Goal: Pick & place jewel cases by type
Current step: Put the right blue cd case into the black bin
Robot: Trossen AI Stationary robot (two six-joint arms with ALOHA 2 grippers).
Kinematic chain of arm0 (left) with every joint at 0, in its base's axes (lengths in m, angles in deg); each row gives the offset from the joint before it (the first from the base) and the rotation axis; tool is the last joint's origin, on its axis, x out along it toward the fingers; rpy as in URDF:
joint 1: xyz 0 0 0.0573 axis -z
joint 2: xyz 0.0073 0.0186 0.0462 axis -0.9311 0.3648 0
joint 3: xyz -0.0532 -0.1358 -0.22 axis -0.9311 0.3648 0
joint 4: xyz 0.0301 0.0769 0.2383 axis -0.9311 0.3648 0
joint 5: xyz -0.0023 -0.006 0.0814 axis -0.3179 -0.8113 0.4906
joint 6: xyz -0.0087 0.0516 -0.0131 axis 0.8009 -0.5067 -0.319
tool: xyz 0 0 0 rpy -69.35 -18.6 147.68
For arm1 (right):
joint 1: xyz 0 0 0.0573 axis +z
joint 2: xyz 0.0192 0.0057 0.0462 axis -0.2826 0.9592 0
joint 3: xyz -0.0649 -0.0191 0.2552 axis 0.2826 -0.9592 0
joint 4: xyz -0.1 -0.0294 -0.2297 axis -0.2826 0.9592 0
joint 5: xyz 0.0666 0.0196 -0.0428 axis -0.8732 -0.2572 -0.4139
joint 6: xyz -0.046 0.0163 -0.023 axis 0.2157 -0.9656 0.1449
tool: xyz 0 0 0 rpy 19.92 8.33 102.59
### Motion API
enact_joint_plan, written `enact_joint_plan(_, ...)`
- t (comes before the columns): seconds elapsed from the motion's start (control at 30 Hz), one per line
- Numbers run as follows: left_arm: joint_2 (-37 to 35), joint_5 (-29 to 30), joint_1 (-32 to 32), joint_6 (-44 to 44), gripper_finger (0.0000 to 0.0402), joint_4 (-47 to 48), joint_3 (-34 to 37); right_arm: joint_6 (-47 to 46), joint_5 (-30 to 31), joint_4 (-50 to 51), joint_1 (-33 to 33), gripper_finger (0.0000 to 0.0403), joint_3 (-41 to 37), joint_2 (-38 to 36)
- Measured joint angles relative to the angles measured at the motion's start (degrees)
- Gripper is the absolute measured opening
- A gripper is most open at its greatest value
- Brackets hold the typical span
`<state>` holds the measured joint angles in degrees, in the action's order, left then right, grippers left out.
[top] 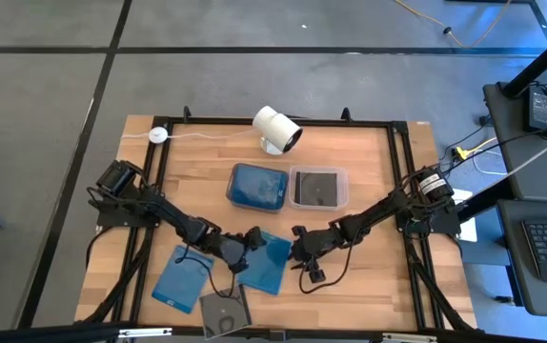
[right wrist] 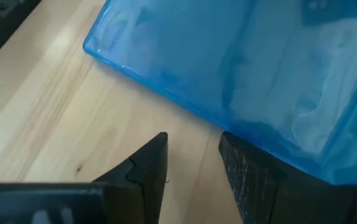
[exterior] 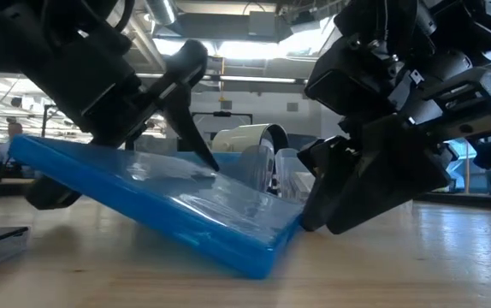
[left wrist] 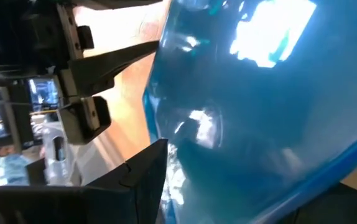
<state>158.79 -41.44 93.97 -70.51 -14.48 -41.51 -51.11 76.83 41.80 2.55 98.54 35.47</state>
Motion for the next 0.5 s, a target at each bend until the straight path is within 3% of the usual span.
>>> enact_joint_plan(0.5, -0.2, 8.0, 1.8, -5.6, 0.0076, -0.4, -0.1, -0.2, -2.9, -1.9, -0.2, 0.0158, -0.2, -0.2)
